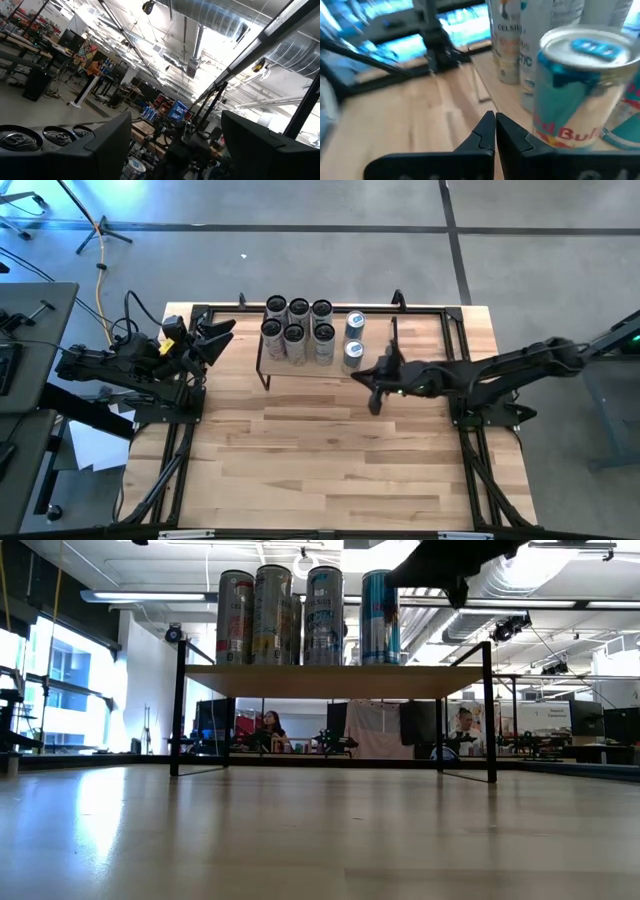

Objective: Place canned beverage on shelf
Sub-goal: Put the blue soda can on the shelf aligned with the other blue soda can

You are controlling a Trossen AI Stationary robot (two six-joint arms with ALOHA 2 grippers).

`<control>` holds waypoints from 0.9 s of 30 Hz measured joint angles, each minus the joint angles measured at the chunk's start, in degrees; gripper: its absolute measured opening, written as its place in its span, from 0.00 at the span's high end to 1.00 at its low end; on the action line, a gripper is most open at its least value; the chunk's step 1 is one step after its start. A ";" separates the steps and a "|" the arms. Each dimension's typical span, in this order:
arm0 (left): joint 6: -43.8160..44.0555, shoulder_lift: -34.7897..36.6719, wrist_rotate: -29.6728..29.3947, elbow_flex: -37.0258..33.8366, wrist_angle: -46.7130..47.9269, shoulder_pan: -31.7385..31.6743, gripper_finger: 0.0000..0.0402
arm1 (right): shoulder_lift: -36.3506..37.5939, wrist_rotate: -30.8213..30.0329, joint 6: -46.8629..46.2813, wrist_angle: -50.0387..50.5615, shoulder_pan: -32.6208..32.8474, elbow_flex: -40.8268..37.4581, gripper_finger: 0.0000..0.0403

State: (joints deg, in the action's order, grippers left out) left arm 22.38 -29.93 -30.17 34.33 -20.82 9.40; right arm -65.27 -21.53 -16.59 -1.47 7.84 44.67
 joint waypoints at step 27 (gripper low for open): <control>-0.08 0.00 0.56 0.00 0.22 -0.01 0.31 | -6.26 -7.40 3.94 6.40 -3.93 3.84 1.00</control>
State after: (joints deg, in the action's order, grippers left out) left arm 22.31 -29.93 -29.62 34.33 -20.60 9.39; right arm -71.53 -28.93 -12.66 4.93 3.90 48.51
